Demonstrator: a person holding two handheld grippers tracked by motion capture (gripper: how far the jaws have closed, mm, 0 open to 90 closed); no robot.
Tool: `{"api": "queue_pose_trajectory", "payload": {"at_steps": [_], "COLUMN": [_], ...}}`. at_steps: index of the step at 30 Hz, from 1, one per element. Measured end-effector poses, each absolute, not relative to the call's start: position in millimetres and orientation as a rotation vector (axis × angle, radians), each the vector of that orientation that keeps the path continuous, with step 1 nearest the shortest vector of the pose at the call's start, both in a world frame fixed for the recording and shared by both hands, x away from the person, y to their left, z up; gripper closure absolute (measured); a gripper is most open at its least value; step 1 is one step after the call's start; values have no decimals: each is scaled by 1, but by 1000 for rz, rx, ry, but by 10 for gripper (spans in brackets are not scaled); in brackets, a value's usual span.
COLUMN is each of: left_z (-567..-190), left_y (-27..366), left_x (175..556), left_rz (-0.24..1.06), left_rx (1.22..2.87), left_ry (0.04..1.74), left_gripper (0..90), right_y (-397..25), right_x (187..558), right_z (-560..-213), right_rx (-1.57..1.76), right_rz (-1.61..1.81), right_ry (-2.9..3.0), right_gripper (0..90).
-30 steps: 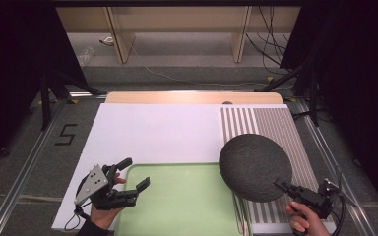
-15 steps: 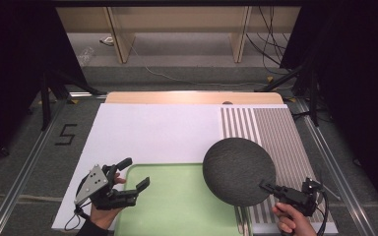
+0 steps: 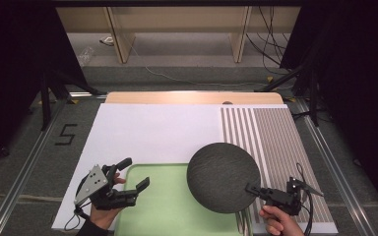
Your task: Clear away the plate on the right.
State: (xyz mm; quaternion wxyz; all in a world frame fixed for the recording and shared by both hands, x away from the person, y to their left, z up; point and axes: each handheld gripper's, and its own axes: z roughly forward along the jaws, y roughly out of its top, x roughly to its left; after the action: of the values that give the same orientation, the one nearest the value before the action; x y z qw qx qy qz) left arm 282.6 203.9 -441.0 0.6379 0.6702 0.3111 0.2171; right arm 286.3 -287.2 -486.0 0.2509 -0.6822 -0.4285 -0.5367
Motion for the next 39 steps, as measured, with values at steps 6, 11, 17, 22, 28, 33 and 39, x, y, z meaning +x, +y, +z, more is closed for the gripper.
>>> {"api": "queue_pose_trajectory", "payload": {"at_steps": [6, 11, 17, 22, 28, 33, 39], "left_z": [-441, -441, -441, -441, -441, -441, -441], "left_y": [204, 204, 204, 204, 204, 204, 204], "left_x": [283, 283, 282, 283, 282, 282, 282], "left_rz": [494, 494, 495, 495, 494, 493, 494], "left_rx": [1528, 1528, 1530, 1530, 1529, 1527, 1530], "left_ry": [711, 711, 710, 711, 711, 711, 709], "left_gripper": [136, 136, 136, 136, 136, 136, 135], "right_y": [-273, -263, -251, -241, -228, -220, -213], "right_x": [287, 289, 290, 291, 292, 292, 293], "right_z": [-490, -491, -493, -496, -500, -502, -504], "right_rx": [-1834, -1805, -1786, -1771, -1748, -1739, -1736], "right_rz": [-1407, -1393, -1359, -1320, -1280, -1252, -1228], "right_ry": [-1213, -1248, -1276, -1306, -1352, -1376, -1403], "right_gripper": [859, 859, 859, 858, 857, 857, 855]}}
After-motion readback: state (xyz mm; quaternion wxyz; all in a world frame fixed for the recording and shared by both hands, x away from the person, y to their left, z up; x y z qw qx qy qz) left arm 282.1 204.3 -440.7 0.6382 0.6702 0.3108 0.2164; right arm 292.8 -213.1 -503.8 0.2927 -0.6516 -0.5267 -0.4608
